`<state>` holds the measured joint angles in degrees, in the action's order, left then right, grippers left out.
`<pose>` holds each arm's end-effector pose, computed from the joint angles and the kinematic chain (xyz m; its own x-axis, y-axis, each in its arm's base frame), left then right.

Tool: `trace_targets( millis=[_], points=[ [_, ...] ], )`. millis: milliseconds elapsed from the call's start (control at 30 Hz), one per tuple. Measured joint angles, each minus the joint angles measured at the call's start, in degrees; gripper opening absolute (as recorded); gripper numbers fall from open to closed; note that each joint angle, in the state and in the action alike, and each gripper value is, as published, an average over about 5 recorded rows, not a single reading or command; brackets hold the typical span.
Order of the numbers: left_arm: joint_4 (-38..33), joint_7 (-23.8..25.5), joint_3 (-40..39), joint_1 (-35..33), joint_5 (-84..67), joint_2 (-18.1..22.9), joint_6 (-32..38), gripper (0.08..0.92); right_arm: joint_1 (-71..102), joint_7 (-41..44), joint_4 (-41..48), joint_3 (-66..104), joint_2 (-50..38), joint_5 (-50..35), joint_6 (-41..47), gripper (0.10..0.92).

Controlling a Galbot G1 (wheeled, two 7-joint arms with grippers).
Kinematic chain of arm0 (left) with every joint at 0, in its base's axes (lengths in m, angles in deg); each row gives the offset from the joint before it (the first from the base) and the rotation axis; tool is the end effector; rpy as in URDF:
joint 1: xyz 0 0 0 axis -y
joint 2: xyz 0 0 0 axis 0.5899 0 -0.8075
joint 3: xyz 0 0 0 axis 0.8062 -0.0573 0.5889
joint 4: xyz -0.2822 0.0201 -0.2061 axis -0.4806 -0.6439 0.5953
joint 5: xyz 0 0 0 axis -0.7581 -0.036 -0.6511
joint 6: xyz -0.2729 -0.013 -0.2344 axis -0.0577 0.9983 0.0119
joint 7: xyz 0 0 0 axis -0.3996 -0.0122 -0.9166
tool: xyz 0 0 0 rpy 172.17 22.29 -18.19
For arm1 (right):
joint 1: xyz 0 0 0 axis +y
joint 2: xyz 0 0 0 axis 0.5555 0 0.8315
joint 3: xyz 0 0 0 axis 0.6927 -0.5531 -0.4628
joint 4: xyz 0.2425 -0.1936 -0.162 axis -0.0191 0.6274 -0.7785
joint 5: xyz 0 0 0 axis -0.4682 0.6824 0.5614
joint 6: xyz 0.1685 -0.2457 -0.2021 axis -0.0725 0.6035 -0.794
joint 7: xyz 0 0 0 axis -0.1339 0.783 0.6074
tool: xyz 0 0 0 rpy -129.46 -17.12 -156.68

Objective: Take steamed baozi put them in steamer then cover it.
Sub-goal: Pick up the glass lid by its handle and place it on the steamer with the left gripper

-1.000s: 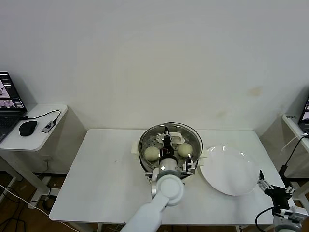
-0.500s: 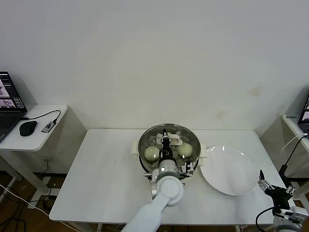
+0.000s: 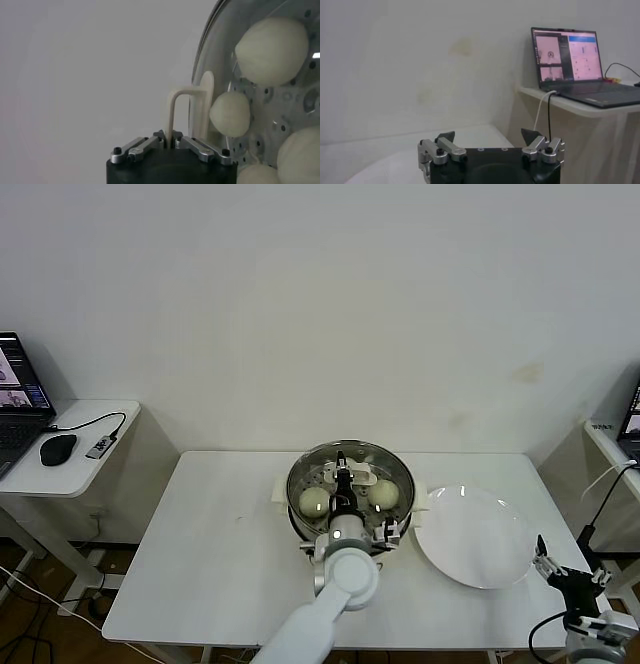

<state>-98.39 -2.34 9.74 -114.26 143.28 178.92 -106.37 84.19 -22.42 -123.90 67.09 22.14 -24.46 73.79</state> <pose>0.3378 -0.2448 -0.2682 -0.9968 -0.0223 0.0769 0.0756 0.0539 0.9957 0.1762 -0.1943 -0.3250 -0.9357 0.3273 0.1316 0.3298 0.9440 -0.0030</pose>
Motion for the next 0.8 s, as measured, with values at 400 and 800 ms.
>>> trace_targets(
  millis=[400, 800],
  points=[
    [-2.0, 0.1, -0.4, -1.3, -1.5, 0.0, 0.0, 0.395, 0.0, 0.0, 0.1, 0.0, 0.0, 0.0, -0.1, 0.823],
    [-7.9, 3.1, -1.4, -3.6, -2.8, 0.0, 0.0, 0.755, 0.1, 0.0, 0.4, 0.1, -0.2, 0.0, -0.2, 0.823]
  ],
)
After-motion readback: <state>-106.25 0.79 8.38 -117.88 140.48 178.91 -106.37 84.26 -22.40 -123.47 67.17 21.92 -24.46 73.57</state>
